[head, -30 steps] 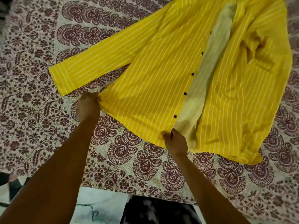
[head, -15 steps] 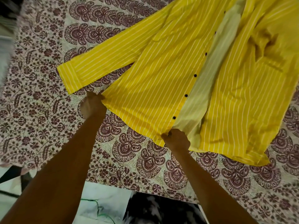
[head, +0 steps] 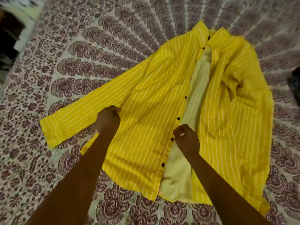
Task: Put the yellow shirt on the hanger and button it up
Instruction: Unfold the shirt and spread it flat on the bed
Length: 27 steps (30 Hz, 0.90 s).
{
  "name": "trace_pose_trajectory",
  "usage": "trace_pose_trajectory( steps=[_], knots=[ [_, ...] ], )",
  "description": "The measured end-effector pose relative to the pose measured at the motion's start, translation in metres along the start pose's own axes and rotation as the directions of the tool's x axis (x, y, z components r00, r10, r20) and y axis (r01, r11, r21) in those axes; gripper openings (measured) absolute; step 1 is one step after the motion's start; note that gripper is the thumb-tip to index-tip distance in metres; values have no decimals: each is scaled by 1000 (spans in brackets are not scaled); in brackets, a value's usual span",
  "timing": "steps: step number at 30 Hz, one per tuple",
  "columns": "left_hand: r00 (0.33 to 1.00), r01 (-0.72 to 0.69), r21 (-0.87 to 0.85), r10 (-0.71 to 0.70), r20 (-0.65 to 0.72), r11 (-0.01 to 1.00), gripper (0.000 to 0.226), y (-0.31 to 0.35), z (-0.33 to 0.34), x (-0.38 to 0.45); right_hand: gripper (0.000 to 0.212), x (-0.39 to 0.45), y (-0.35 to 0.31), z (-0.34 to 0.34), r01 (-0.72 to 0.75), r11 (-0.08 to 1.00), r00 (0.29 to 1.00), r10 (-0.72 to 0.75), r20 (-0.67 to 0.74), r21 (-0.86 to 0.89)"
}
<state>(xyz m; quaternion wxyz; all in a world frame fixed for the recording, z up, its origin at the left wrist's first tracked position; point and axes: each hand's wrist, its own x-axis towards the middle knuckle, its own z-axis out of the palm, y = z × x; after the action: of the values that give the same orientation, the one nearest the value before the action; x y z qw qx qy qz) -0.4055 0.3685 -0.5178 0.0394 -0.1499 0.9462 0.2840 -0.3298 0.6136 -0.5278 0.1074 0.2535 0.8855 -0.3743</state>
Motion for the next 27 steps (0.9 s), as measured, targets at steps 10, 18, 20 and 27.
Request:
trace_pose_trajectory(
  steps=[10,18,20,27],
  knots=[
    [997,-77,24,78,-25,997,26,51,48,155,46,139,-54,-3,-155,985,954,168,-247,73],
    [951,-118,-94,140,274,989,34,121,93,244,38,243,-76,-3,-188,943,918,268,-293,273],
    [938,-179,-85,196,286,980,25,125,89,262,25,255,-77,-11,-179,957,910,250,-331,230],
    [995,-11,173,-7,104,985,45,99,43,344,37,274,-72,-16,-78,979,911,146,-385,189]
  ],
)
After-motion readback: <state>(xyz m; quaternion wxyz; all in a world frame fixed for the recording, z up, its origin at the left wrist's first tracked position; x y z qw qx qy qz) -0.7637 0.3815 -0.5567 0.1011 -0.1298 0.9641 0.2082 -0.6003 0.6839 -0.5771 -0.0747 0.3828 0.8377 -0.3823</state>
